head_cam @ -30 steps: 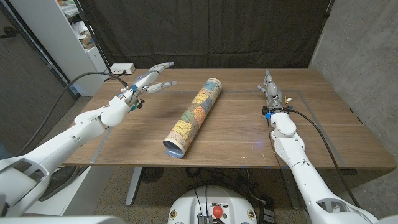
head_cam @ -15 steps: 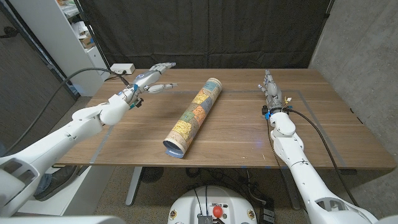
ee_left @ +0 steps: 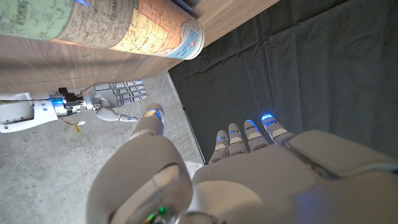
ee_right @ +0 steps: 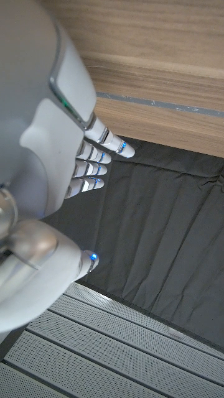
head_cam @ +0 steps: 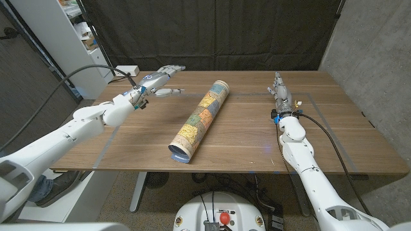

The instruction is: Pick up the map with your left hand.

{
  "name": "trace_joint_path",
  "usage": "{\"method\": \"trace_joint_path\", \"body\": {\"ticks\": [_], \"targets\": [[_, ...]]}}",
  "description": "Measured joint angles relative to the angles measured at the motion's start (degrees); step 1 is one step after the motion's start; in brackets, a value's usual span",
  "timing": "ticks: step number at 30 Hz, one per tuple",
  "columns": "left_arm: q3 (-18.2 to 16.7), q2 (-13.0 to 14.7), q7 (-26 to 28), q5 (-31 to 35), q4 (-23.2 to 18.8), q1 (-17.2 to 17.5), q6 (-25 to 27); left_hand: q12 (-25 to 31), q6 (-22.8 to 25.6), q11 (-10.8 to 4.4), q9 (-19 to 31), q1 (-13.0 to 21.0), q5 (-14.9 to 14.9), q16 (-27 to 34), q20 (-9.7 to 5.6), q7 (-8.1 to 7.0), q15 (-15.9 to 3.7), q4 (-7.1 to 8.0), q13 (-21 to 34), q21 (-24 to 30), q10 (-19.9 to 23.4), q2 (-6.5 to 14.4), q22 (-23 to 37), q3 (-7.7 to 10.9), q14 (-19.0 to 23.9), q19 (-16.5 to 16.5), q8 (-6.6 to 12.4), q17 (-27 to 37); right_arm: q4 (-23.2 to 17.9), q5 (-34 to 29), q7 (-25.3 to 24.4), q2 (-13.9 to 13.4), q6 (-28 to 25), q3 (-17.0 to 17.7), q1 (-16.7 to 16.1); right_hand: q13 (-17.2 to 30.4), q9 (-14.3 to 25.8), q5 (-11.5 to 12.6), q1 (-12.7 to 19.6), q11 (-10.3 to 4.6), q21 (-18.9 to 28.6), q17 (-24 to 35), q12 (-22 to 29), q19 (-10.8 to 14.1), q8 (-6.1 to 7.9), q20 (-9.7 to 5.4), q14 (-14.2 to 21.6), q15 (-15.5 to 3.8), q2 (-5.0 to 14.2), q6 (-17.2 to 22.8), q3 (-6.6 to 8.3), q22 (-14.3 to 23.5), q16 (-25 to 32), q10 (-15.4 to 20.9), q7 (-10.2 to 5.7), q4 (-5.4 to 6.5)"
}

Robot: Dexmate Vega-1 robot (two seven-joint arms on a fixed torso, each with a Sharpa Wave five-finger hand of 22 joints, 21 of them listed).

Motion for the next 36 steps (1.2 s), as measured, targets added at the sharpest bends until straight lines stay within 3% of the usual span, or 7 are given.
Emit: {"method": "trace_joint_path", "body": {"ticks": [29,36], "targets": [[3.4,1.6,-2.4,5.5,2.1,-5.1,-2.3,0.0,-1.0,-0.23,0.0,1.5,0.7,-0.5,-0.31,-0.41,0.00,-0.40,0.3,-0.6,-0.2,-1.1,0.0,-0.09,0.0,0.8,0.00,0.0,-0.9,-1.0,-2.8,0.8,-0.3,-0.4,0.1,0.3,0.0,0.0,0.0,0.31,-0.2,0.0,0.0,0.3,0.00,0.31,0.0,0.00,0.00,0.0,0.00,0.0,-0.1,0.3,0.00,0.00],[3.9,2.3,-3.0,7.9,1.3,-5.6,-2.6,0.0,-1.0,-0.22,0.0,1.3,0.9,-0.4,0.25,-0.41,-0.05,-0.31,0.3,-0.8,-0.2,-1.7,0.0,-0.18,-0.1,1.3,0.00,0.0,-0.4,-1.0,-3.1,1.1,0.2,-0.5,0.6,0.3,0.0,0.0,0.0,0.30,-0.6,0.0,0.0,0.3,0.00,0.31,0.0,0.00,0.00,0.0,0.00,0.0,-0.3,0.3,0.00,0.01]]}}
